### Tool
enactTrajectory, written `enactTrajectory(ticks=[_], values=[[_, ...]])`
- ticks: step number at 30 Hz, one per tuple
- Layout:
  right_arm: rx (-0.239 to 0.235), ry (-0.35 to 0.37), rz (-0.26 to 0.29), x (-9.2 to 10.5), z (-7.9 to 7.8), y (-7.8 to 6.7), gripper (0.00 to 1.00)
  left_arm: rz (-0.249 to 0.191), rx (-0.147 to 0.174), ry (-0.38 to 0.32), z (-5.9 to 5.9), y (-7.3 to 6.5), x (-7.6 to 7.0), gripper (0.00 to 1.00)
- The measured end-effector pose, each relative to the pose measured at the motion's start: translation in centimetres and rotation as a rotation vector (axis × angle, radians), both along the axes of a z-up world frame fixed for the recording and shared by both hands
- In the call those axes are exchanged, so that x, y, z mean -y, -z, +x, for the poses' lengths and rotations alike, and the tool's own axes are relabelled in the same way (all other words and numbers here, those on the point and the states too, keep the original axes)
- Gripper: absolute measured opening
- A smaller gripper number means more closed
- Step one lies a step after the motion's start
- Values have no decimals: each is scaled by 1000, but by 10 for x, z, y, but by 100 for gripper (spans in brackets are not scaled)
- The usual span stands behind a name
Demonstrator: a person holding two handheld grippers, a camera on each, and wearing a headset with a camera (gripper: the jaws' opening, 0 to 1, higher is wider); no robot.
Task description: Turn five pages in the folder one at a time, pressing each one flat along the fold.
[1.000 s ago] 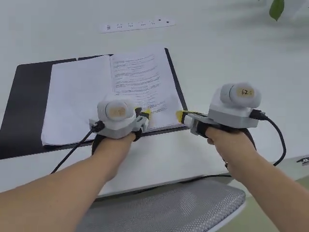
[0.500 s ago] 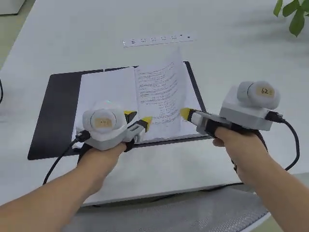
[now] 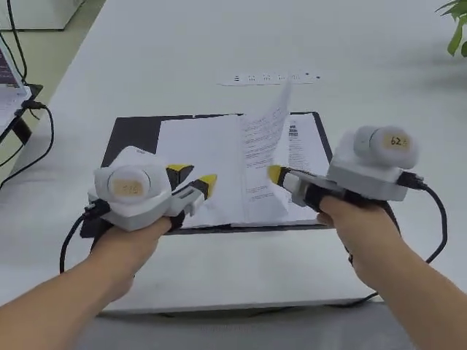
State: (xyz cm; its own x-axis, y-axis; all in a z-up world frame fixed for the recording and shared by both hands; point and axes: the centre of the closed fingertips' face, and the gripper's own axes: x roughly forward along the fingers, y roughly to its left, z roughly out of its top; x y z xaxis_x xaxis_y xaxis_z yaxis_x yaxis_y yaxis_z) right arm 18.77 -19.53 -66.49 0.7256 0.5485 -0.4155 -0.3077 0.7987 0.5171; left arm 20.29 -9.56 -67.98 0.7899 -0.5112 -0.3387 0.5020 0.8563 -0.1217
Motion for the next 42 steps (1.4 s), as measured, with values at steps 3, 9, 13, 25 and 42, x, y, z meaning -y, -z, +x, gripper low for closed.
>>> enactTrajectory(ticks=[3, 9, 13, 25, 42], values=[[1, -28, -7, -19, -1, -3, 0, -21, 5, -24, -4, -4, -12, 25], [9, -84, -22, -56, -1, -6, 0, -44, 28, -43, -7, -14, -32, 25], [17, -145, -83, -82, -5, -2, 0, -57, 46, -59, -8, -22, -45, 25], [56, -226, -180, -144, 1, 12, 0, -62, 42, -111, -12, -18, -84, 24], [-29, -267, -241, -183, 4, 59, 0, -61, 16, -163, -17, -7, -121, 23]])
